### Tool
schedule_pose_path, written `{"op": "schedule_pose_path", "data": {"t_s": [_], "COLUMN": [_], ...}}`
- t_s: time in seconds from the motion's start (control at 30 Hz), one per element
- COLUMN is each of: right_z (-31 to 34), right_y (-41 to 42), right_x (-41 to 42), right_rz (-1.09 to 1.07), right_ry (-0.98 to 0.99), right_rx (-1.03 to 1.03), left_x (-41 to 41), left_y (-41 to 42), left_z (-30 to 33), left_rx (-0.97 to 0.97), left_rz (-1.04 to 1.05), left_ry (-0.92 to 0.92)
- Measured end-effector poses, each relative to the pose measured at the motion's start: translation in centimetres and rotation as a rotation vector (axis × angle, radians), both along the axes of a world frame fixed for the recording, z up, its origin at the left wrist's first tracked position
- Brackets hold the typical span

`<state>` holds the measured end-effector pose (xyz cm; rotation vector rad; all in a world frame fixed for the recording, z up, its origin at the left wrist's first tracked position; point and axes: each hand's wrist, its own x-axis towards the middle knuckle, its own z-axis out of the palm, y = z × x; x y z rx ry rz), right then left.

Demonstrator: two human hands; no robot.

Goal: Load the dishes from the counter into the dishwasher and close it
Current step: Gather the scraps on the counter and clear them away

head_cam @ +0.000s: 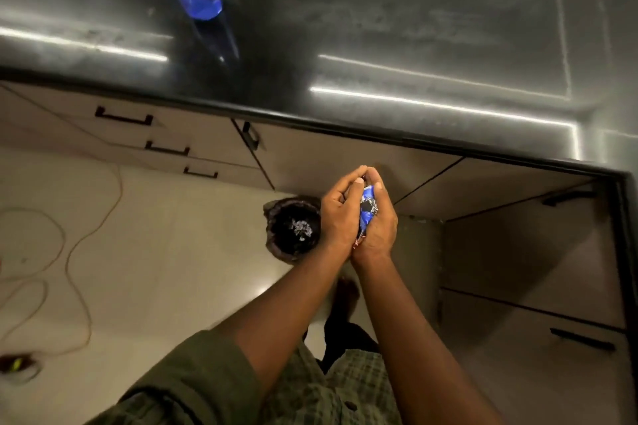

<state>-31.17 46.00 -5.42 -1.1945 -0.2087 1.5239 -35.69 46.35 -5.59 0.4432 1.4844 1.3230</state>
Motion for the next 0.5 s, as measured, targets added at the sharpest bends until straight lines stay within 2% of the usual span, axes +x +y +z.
{"op": "schedule_pose_path", "data": {"t_s": [0.2, 0.37, 0.5], "right_z": [-5.1, -10.0, -16.6], "right_y": [-1.7, -2.7, -2.4], "right_x": [-5.1, -7.9, -10.9], "right_rz": [0.08, 0.079, 0.007], "right_ry": [0.073, 0.064, 0.081], "right_rx": [-0.055, -0.116, -0.307], "left_x": [-5.0, -8.1, -10.9], "left_y": [-2.4, -3.4, -2.8], "left_z": [-4.0, -9.0, -15.6], "left_rx": [-0.098, -0.159, -0.267], "left_rz": [0.111, 0.076, 0.072], "left_ry": [0.066, 0.06, 0.009]}}
